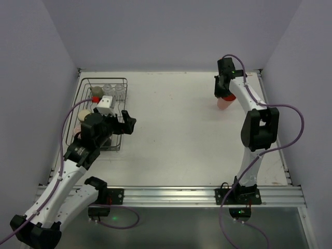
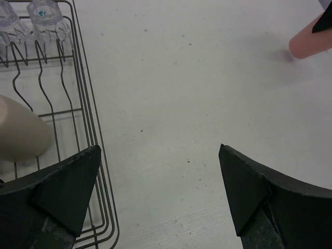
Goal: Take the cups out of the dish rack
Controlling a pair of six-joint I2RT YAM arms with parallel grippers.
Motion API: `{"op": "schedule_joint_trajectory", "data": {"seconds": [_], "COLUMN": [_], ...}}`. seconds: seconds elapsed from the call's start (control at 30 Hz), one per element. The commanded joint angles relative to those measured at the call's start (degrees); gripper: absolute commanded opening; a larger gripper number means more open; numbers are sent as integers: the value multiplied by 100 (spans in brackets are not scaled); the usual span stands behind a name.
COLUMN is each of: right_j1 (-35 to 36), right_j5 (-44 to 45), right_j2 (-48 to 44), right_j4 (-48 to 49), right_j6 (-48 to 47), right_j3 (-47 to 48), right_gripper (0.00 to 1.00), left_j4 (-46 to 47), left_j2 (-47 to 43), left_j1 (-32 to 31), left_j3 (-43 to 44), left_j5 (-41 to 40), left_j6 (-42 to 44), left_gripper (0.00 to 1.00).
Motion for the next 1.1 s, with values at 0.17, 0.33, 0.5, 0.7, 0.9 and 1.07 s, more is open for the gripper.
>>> {"op": "schedule_joint_trajectory", "data": {"seconds": [0.17, 0.33, 0.5, 0.7, 0.9, 1.07], "right_j1": [-148, -156, -165, -156, -156, -60], "right_j5": [457, 396, 299, 264, -219, -834], "right_j2": [721, 967, 775, 21, -1130, -1984], "right_j4": [-668, -607, -441, -309, 227, 859], "right_j6": [-622, -736, -780, -597, -377, -193], "right_j3": [812, 935, 751, 558, 22, -874], "right_gripper": [0, 4, 19, 65, 82, 86], "left_j4": [-18, -158, -360, -966, -1738, -2126], "left_j2": [19, 72, 317, 265, 195, -77], "left_j1": [-175, -167, -167, -167, -167, -158], "left_j3": [-11, 33, 199, 323, 437, 253], "left_j5": [-629, -1288, -1595, -2079, -2834, -3650], "left_j6": [248, 108, -42, -410, -946, -1693], "left_gripper": [100, 100, 100, 100, 100, 100]}}
